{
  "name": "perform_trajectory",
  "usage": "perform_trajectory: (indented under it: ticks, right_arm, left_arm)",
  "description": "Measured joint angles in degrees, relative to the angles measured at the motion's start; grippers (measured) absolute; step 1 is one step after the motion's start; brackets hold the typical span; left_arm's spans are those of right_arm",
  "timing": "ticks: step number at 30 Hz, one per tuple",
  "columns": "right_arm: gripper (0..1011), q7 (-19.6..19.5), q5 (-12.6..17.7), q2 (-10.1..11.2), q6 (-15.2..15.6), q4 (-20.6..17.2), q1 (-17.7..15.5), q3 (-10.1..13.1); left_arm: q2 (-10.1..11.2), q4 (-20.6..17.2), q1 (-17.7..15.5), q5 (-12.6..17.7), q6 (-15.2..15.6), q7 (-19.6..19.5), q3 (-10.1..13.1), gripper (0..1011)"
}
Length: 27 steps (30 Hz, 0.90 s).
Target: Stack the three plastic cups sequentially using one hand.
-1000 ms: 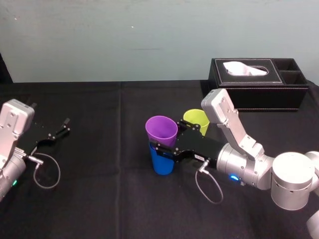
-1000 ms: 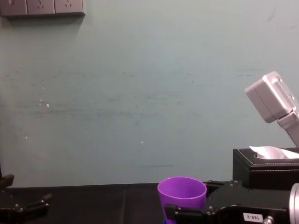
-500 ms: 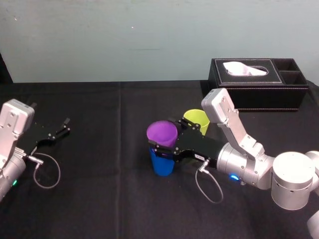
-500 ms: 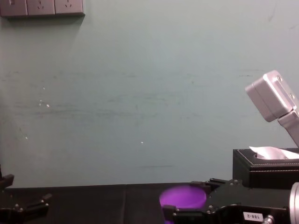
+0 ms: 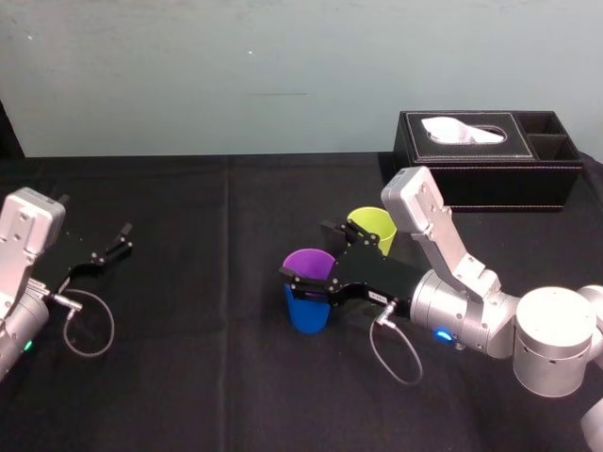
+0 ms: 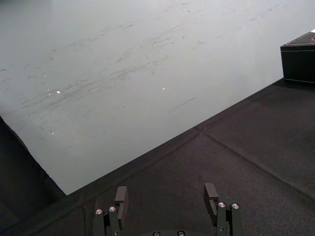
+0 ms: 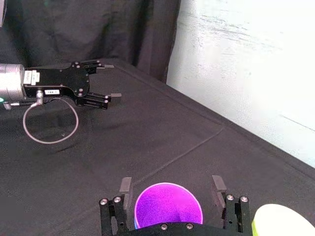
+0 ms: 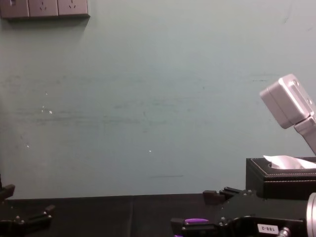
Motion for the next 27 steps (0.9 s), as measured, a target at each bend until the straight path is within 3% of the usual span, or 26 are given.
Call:
perform_trajectory:
  ticks: [11, 19, 27]
  right_arm:
    - [1003, -0.7, 0.0, 0.3, -0.7, -0.8, -0.6, 0.8]
    - [1003, -3.5, -0.8, 1.8, -2.2, -3.2, -3.3, 4.2]
    - [1003, -4.7, -0.4, 2.6, -2.5, -3.1, -4.9, 8.0]
  left_arm:
    - [0.0, 0.0, 0.0, 0.0, 0.0, 0.0, 0.0, 1010]
    - [0.0, 0.0, 0.0, 0.0, 0.0, 0.0, 0.0, 1010]
    - [0.0, 0.0, 0.0, 0.0, 0.0, 0.0, 0.0, 1010]
